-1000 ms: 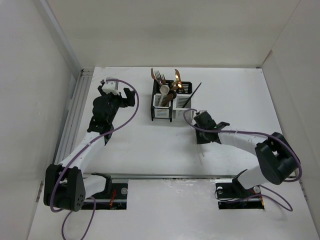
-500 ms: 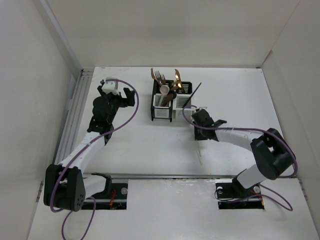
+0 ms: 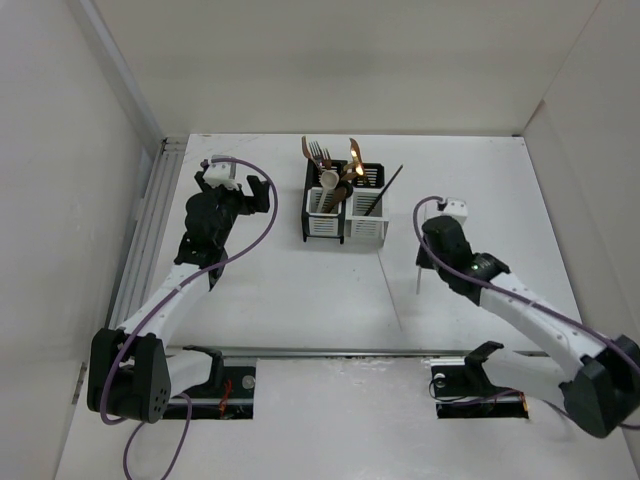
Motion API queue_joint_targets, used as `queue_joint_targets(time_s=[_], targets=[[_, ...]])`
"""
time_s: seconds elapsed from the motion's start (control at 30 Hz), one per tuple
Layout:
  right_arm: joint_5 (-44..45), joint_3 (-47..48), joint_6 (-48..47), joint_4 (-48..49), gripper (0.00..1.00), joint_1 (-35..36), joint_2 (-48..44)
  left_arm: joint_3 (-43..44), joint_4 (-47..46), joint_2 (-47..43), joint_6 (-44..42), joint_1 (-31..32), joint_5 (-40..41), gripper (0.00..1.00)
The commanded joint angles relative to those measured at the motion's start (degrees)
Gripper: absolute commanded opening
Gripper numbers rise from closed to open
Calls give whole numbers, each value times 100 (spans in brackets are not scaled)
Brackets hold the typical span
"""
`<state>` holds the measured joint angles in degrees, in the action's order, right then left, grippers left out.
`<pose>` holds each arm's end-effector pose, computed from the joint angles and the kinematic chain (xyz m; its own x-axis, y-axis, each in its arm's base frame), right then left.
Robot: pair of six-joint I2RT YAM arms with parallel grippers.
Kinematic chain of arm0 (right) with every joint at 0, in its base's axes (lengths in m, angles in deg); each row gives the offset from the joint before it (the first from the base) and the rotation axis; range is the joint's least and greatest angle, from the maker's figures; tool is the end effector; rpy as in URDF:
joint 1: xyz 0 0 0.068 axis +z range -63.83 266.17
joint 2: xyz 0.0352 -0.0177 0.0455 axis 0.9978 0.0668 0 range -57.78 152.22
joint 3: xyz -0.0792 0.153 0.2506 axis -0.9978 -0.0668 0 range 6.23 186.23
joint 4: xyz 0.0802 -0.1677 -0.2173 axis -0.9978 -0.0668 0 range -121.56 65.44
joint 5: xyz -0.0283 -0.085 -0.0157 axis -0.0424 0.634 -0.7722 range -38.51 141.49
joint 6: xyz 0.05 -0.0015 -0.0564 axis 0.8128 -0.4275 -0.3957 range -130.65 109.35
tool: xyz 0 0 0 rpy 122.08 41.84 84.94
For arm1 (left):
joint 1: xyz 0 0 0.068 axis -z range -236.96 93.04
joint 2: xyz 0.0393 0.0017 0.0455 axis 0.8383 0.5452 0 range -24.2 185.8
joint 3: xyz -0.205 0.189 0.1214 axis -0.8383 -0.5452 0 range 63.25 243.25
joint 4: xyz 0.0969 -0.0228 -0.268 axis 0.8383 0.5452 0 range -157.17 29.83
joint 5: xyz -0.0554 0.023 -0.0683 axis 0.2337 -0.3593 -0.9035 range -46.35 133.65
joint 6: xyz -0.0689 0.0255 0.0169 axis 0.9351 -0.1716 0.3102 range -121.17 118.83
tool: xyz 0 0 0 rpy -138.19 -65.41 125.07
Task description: Sort the eating utensils into containers
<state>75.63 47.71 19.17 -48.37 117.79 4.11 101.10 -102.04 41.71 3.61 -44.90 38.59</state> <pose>0.2265 0.1090 0.2445 -0.6290 0.1456 -0.7637 0.0969 0.9893 0.1088 0.2948 -0.0687 0.3256 0.0911 -0.1043 -0.9904 0.3025 0.9504 -0.0723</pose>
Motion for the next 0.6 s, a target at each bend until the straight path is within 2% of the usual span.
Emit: queue_joint_targets(time_s=[0.0,0.07,0.1,0.17,0.2,0.23,0.3,0.33,0.4,0.57], targets=[[513,247,-598,823,0,-33,-684,-67,-213,-193,-38,25,40,87],[626,108,-942,1542,0,-33,-932,-67,-213,-193,-38,25,40,87],[749,107,-1230,2321,0,-33,-1003,-67,-213,-193,-38,25,40,87],[750,54,-1574,3177,0,-33,-916,-14,-213,-140,-38,25,40,87],[750,54,-1776,4147,0,-33,-811,-14,-213,-140,-38,25,-12,87],[654,54,-2196,4687,0,-33,-505,38,-213,-140,-38,25,-13,87],[355,106,-2515,5699,0,-33,-100,100,-143,-88,-38,25,-13,87],[267,202,-2630,6408,0,-33,389,100,-82,-87,-99,25,-13,87],[22,474,-2894,6870,0,-33,910,152,-20,-35,-152,25,-13,87],[-646,1073,-2702,8101,0,-33,2394,206,156,18,-266,25,40,87]])
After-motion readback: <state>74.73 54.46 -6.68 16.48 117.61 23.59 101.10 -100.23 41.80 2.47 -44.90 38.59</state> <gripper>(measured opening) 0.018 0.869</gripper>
